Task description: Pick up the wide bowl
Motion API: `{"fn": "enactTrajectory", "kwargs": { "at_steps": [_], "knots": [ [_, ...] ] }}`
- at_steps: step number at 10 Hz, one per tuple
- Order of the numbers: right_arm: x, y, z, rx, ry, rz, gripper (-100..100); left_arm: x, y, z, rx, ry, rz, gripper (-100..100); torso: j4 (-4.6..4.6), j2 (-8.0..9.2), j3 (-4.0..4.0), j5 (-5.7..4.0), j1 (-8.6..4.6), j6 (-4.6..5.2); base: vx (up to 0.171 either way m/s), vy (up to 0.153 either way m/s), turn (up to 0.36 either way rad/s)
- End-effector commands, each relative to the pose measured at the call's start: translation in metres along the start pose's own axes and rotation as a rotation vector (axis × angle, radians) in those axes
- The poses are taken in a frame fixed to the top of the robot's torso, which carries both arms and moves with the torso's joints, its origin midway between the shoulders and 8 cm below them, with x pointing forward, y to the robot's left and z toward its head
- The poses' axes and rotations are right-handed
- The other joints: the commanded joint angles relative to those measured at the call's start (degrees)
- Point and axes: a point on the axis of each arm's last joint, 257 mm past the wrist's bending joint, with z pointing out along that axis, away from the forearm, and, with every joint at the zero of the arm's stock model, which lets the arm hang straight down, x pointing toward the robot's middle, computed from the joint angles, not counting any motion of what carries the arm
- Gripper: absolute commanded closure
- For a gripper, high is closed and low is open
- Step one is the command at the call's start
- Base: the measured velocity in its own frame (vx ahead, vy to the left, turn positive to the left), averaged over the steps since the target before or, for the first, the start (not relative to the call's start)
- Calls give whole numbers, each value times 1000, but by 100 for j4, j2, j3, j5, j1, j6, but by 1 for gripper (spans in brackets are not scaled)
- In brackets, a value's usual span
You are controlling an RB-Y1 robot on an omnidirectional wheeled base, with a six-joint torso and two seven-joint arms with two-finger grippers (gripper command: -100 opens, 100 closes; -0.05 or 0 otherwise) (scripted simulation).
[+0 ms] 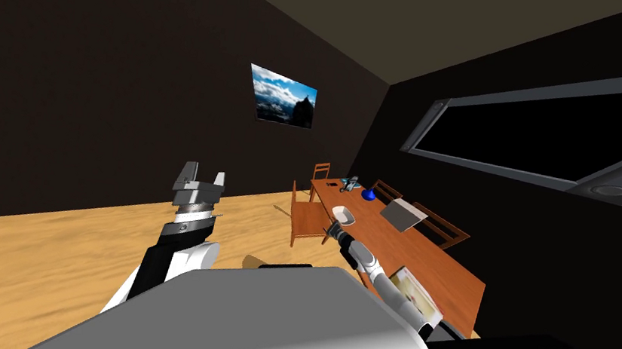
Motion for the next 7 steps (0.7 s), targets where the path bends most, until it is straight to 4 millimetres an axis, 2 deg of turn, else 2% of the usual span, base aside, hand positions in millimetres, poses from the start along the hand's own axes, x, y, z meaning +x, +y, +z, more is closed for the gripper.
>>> {"fn": "enactTrajectory", "kwargs": {
  "at_steps": [1,2,3,4,5,6,7],
  "knots": [
    [19,-3,-1,0,45,-105,-100,0,0,0,0,0,0,0,0,0,0,0,0,0,32,-91,39],
    [19,-3,-1,-1,47,-127,-100,0,0,0,0,0,0,0,-1,-3,-2,0,-4,0,24,-96,24],
    [36,-8,-3,-4,84,-206,-100,0,0,0,0,0,0,0,0,-2,-1,0,-5,0,39,-106,39],
    [37,-8,-3,-5,86,-225,-100,0,0,0,0,0,0,0,-1,-7,-4,-1,-9,-1,25,-89,23],
    [53,-12,-6,-11,121,-303,-100,0,0,0,0,0,0,0,-1,-3,-2,-1,-3,0,17,-100,40],
    [53,-12,-6,-12,122,-318,-100,0,0,0,0,0,0,0,0,0,0,-1,-7,0,15,-79,27],
    [69,-16,-9,-20,155,-392,-100,0,0,0,0,0,0,0,0,1,0,0,1,-1,32,-80,38]
  ]
}}
